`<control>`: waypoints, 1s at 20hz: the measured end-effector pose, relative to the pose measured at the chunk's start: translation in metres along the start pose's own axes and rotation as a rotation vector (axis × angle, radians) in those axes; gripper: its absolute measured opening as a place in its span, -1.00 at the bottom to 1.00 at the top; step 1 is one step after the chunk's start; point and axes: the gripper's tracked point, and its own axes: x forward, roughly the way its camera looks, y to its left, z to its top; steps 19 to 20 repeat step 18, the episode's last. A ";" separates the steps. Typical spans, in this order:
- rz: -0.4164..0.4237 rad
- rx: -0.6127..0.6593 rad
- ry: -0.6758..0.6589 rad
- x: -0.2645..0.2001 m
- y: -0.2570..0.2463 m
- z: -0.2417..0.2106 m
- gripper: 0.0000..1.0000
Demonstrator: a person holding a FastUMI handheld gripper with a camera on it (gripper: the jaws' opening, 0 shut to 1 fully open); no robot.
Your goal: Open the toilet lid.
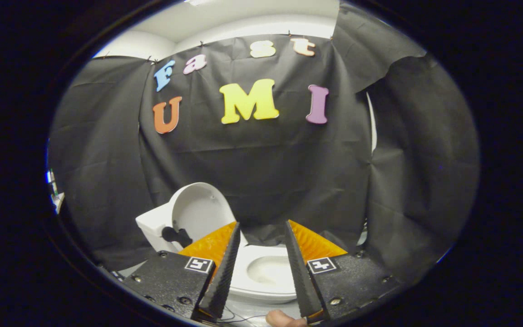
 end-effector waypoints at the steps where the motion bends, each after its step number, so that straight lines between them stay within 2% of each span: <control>1: -0.004 -0.008 -0.020 -0.008 -0.007 0.004 0.24; 3: 0.011 0.006 -0.075 -0.025 -0.015 0.016 0.24; 8: -0.015 0.033 -0.158 -0.055 -0.043 0.030 0.97; 13: -0.025 0.045 -0.213 -0.074 -0.062 0.022 0.97; 20: -0.019 0.077 -0.206 -0.071 -0.077 0.015 0.97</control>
